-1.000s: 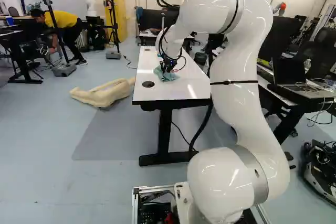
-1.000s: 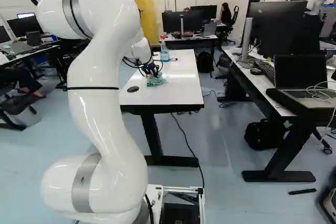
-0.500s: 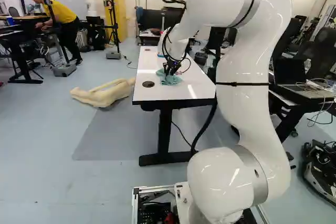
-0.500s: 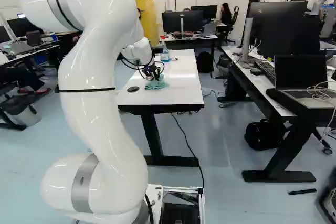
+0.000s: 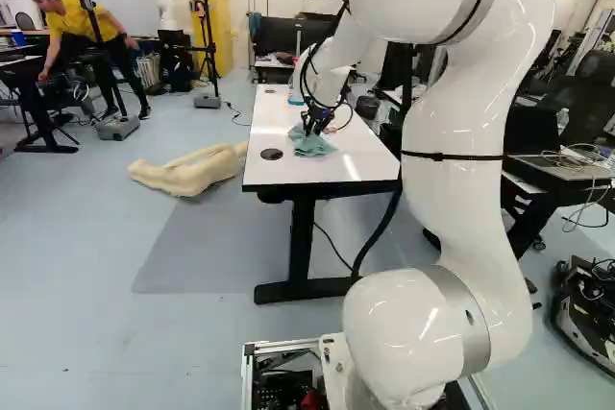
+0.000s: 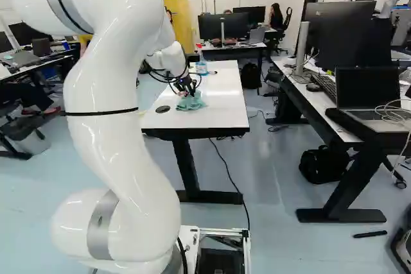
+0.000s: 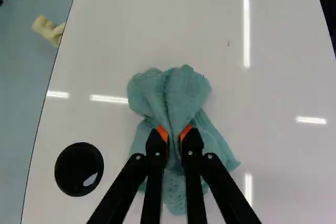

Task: Clean the table with the green towel

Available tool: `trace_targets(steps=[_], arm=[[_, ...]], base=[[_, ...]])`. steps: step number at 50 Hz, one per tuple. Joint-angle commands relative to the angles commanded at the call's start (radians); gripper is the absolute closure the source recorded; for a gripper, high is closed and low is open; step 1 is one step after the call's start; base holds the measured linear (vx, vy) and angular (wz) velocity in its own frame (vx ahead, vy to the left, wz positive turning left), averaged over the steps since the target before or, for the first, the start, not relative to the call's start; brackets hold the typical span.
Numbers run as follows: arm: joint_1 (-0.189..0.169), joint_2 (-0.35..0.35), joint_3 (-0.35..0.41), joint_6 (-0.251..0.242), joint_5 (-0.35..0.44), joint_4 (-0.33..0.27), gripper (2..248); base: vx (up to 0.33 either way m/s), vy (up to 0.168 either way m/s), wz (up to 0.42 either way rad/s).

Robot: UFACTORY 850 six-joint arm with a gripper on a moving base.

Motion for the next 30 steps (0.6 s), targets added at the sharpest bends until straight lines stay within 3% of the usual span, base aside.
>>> trace_targets(steps=[30], arm=[[0.004, 0.134, 0.128, 0.000, 0.000, 0.000, 206]], base=[[0.000, 0.000, 0.000]])
